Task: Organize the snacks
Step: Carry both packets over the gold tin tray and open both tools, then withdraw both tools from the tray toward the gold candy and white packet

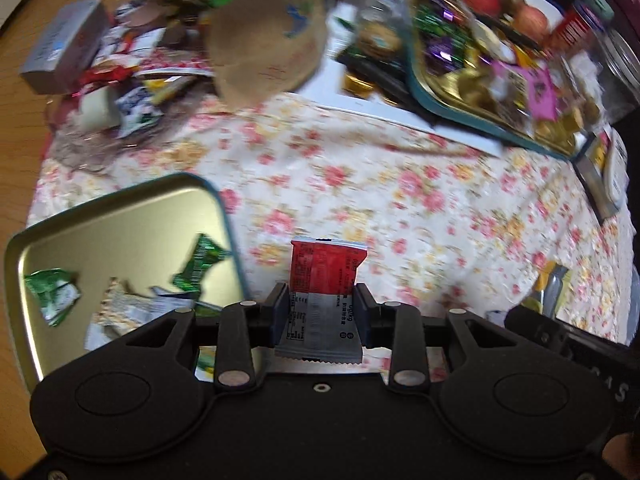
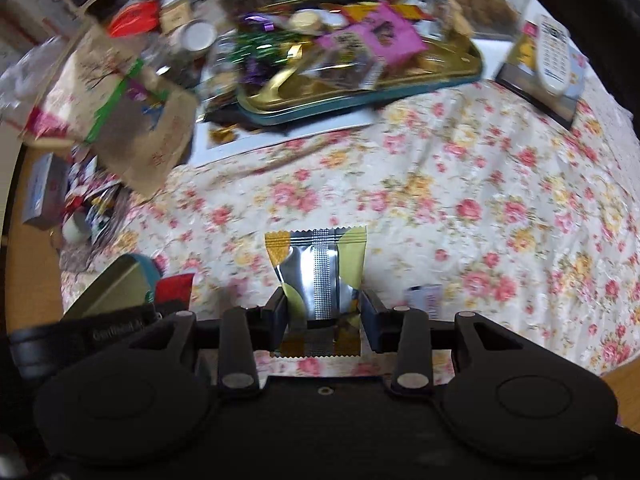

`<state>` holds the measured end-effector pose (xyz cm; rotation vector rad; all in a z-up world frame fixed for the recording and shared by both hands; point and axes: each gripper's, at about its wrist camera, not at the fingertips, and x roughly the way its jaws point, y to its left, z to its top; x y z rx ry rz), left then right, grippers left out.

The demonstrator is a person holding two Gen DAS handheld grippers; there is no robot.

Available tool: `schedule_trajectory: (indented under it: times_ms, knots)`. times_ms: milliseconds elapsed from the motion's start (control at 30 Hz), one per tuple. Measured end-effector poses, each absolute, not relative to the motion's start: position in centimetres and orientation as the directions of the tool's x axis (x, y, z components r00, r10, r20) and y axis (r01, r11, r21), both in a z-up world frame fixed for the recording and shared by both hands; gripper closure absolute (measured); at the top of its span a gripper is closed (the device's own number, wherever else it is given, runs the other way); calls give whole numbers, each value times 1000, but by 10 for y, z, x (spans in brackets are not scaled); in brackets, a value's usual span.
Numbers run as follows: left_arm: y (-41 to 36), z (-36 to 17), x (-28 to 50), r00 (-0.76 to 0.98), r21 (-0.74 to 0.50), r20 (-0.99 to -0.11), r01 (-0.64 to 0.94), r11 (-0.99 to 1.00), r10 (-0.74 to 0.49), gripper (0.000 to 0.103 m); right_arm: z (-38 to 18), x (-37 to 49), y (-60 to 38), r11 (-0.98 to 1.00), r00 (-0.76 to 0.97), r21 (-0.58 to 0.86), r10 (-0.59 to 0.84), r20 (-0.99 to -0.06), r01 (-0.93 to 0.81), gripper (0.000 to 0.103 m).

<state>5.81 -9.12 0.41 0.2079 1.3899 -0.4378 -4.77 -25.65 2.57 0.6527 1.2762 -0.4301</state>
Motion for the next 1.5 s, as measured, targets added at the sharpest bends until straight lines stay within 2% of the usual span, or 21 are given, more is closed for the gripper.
schedule_trajectory:
  times_ms: [333, 733, 833, 867, 933, 1033, 1300, 1500]
  knots:
    - [-2, -4, 100, 163, -48, -982, 249, 967, -90, 60, 36, -4, -164, 865, 306, 282, 159, -939, 415, 63]
    - [37, 14, 113, 253, -10, -966, 147, 989, -48, 60, 32, 11, -92, 931, 301, 261, 179, -937, 256, 62]
    - [37, 12, 115, 221, -52, -972, 152, 987, -85, 60, 30, 13, -87, 929, 293, 263, 183, -938, 262, 59]
    - [36, 11, 115, 209, -62, -973, 157, 986, -94, 60, 28, 15, -89, 921, 281, 277, 198, -939, 275, 52]
    - [34, 7, 114, 183, -79, -977, 168, 983, -110, 60, 25, 17, -95, 897, 267, 323, 246, -932, 301, 46]
    - [30, 3, 111, 154, -96, -980, 182, 978, -125, 60, 18, 19, -105, 873, 231, 345, 277, -933, 344, 46]
    - [21, 2, 108, 131, -110, -982, 206, 972, -139, 60, -1, 22, -118, 871, 138, 228, 186, -973, 435, 46]
    - [14, -5, 105, 83, -134, -984, 225, 965, -156, 60, -7, 20, -121, 872, 107, 201, 171, -979, 447, 46]
